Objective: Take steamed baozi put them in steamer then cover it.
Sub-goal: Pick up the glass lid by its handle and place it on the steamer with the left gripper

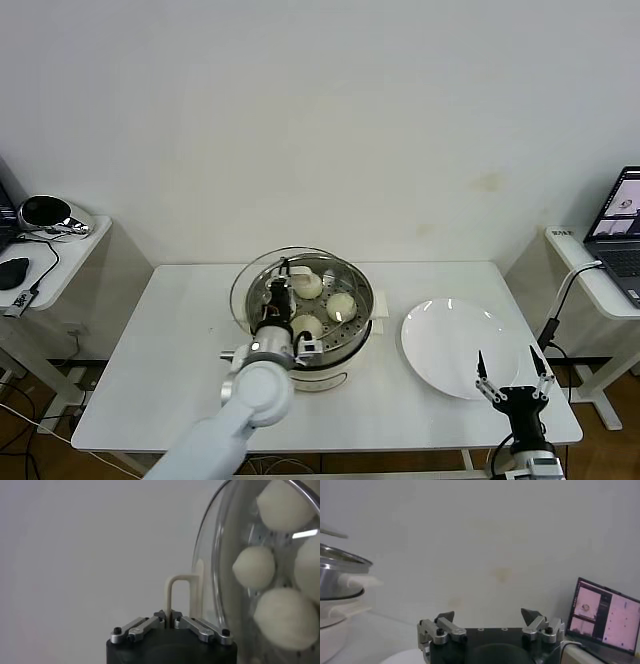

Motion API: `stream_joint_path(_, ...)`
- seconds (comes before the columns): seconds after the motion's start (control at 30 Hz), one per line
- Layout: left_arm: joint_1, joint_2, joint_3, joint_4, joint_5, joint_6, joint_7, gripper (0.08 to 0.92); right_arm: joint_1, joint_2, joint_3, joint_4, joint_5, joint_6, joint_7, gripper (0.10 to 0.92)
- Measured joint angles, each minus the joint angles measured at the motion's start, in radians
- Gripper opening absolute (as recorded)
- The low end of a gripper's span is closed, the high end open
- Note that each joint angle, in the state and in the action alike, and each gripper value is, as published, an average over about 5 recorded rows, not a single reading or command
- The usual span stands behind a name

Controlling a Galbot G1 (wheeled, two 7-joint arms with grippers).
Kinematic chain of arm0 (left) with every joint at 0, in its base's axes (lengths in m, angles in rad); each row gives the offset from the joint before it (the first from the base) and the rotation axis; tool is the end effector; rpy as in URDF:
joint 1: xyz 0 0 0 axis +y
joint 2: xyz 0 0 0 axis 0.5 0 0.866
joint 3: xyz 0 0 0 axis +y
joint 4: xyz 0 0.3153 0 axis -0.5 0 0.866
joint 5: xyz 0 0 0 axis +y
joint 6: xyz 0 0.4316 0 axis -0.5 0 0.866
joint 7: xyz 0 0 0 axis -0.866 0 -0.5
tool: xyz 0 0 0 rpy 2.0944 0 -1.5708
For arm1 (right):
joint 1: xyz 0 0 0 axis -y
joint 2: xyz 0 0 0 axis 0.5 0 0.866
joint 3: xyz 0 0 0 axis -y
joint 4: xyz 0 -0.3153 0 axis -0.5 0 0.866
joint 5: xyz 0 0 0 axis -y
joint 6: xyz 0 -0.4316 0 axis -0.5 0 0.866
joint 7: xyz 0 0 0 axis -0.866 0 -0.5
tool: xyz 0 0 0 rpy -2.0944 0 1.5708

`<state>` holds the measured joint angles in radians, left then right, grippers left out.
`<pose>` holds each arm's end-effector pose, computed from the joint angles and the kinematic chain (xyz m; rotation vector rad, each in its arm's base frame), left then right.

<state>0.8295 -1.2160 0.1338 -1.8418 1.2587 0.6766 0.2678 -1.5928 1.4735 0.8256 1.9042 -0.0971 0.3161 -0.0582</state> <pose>0.3809 -0.1689 -0.1980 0.0821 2.2708 2.1659 0.2491 -0.1376 -0.3401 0.1718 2.9968 -0.5245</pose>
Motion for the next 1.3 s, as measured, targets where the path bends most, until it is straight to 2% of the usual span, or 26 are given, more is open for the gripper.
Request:
stream_joint_path(0.5,0.006,-0.093,0.014,0.056,0.059,-0.004,-0.005,0.138,-0.007,0.001,-0.007,-0.012,-0.010,0.012,-0.002,0.823)
stream_joint_path(1.13,0.023,-0.122,0.002,0.098,0.091,-0.021,-0.017,0.138,-0.011,-0.006,-0.011,-0.025,-0.009,0.024,-0.005,0.823)
stream_joint_path(1.23,0.027,-0.128,-0.001,0.101,0.094,-0.024,-0.023,0.155,-0.012,-0.007,-0.011,-0.026,-0.009,0.024,-0.006,0.823)
stream_joint_path(1.3,0.030,-0.130,-0.002,0.099,0.095,-0.025,-0.027,0.195,-0.012,-0.008,-0.012,-0.027,-0.009,0.025,-0.006,0.823)
